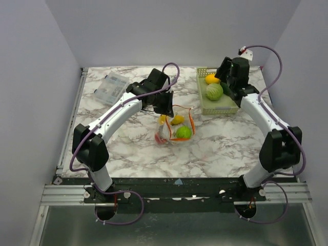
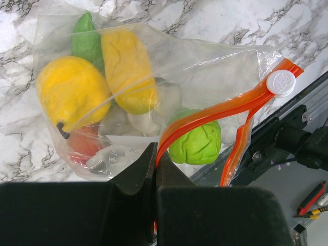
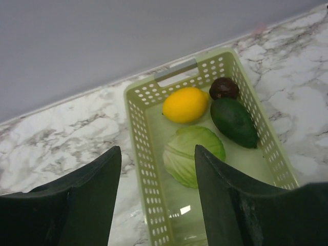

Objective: Place the food in the zip-top bag and seal the zipper
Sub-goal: Pick up the fake vegetable from the bin.

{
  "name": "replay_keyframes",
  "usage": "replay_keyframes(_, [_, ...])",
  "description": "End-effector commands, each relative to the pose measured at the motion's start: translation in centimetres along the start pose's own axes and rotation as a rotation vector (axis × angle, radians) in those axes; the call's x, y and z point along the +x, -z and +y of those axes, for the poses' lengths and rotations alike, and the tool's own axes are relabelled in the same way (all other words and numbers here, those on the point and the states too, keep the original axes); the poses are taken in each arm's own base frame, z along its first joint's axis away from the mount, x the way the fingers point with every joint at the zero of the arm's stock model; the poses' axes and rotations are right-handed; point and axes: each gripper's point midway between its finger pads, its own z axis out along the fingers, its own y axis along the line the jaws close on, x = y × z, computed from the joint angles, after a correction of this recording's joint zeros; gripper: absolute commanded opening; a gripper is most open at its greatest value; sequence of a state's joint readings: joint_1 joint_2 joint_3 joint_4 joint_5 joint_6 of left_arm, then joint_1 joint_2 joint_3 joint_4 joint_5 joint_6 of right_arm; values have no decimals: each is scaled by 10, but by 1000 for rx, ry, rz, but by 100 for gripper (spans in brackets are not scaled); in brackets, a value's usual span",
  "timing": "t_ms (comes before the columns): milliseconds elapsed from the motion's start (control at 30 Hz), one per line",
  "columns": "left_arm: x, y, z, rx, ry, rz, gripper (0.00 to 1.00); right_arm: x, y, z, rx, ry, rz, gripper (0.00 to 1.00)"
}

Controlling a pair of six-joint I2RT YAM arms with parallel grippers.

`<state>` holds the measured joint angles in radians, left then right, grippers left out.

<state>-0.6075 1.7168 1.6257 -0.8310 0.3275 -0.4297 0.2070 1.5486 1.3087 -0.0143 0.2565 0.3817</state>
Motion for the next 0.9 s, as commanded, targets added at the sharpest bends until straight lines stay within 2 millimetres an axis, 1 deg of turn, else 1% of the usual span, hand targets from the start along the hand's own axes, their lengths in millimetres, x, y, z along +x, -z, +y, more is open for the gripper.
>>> replay_keyframes(0, [-2, 5, 0, 13, -17, -16, 0, 28, -38, -35, 151, 47, 60, 61])
replay_keyframes(33, [-2, 5, 0, 13, -18, -16, 0, 36, -48, -41, 164, 50, 78, 60])
replay_keyframes(133, [-3, 5, -1, 15, -20, -18, 0, 52, -74, -52, 196, 75, 114, 60])
replay_keyframes(167, [-3, 5, 0, 17, -17, -16, 0, 62, -84, -59, 218, 92, 141, 59])
replay_keyframes(200, [-2, 4, -1, 22, -16, -13, 0, 65, -91, -62, 231, 107, 151, 58])
replay_keyframes(233, [-2, 4, -1, 24, -15, -12, 0, 75, -99, -69, 251, 133, 177, 57])
replay_keyframes(300, [-2, 5, -2, 26, -17, -15, 0, 83, -114, -79, 287, 176, 202, 55])
replay_keyframes(333, [-2, 5, -1, 23, -17, -17, 0, 90, -119, -86, 307, 201, 222, 55])
replay_keyframes(400, [-2, 5, 0, 17, -20, -16, 0, 98, -129, -94, 326, 236, 249, 55])
replay_keyframes(533, [-2, 4, -1, 26, -16, -11, 0, 110, -143, -109, 357, 282, 291, 55])
replay_keyframes(633, [0, 2, -1, 29, -14, -3, 0, 116, -151, -116, 366, 310, 309, 55])
replay_keyframes(767, [-1, 2, -2, 30, -14, -5, 0, 125, -158, -127, 379, 327, 339, 56])
replay_keyframes(867, [0, 1, -1, 29, -12, 0, 0, 132, -163, -131, 374, 325, 354, 57])
